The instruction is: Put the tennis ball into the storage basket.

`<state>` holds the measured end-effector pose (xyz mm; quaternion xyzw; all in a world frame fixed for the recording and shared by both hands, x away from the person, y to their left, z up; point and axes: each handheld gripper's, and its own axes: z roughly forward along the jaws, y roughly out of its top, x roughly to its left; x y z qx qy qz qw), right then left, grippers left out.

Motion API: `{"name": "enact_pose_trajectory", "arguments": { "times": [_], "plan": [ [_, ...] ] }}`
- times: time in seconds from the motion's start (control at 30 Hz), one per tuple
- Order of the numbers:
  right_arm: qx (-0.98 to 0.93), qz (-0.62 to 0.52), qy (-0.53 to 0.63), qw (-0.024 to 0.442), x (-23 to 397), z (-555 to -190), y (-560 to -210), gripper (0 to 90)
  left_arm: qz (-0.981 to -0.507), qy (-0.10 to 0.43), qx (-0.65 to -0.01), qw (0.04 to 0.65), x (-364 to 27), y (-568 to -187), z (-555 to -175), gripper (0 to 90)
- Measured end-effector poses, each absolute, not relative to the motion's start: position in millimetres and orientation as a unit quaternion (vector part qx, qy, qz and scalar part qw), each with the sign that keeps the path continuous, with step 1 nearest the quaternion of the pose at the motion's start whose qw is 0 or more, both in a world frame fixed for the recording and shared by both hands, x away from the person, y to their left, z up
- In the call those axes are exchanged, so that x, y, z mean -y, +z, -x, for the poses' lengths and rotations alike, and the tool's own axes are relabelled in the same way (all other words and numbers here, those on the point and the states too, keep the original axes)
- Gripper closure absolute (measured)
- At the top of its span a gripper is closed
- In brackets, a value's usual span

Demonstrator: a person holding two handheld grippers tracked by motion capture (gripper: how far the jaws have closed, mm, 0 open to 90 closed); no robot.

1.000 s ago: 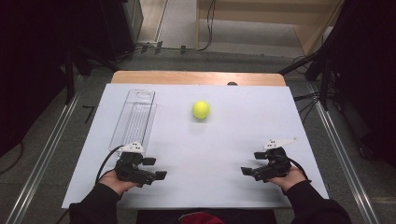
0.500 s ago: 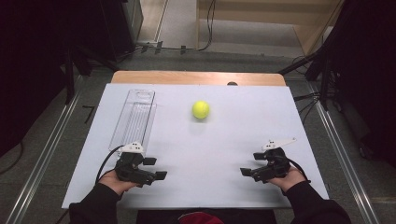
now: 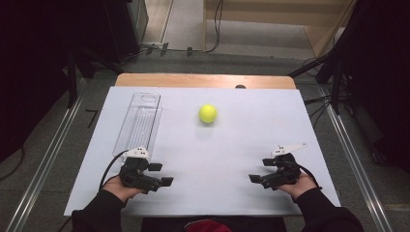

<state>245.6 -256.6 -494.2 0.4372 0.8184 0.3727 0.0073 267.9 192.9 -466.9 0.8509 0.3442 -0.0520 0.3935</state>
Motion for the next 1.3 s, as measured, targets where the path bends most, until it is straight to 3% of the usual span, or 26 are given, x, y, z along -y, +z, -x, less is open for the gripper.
{"name": "enact_pose_trajectory", "arguments": {
  "times": [0.27,0.53,1.3],
  "plan": [
    [-0.817,-0.440,0.372,0.006,257,-246,-494,5.8,-0.842,-0.049,-0.346,0.410,-191,-461,-268,22.9],
    [-0.817,-0.440,0.372,0.006,257,-246,-495,5.8,-0.836,-0.007,-0.365,0.411,-187,-450,-267,22.9],
    [-0.817,-0.441,0.372,0.008,258,-246,-495,5.8,-0.841,-0.013,-0.367,0.398,-161,-457,-278,22.8]
  ]
}}
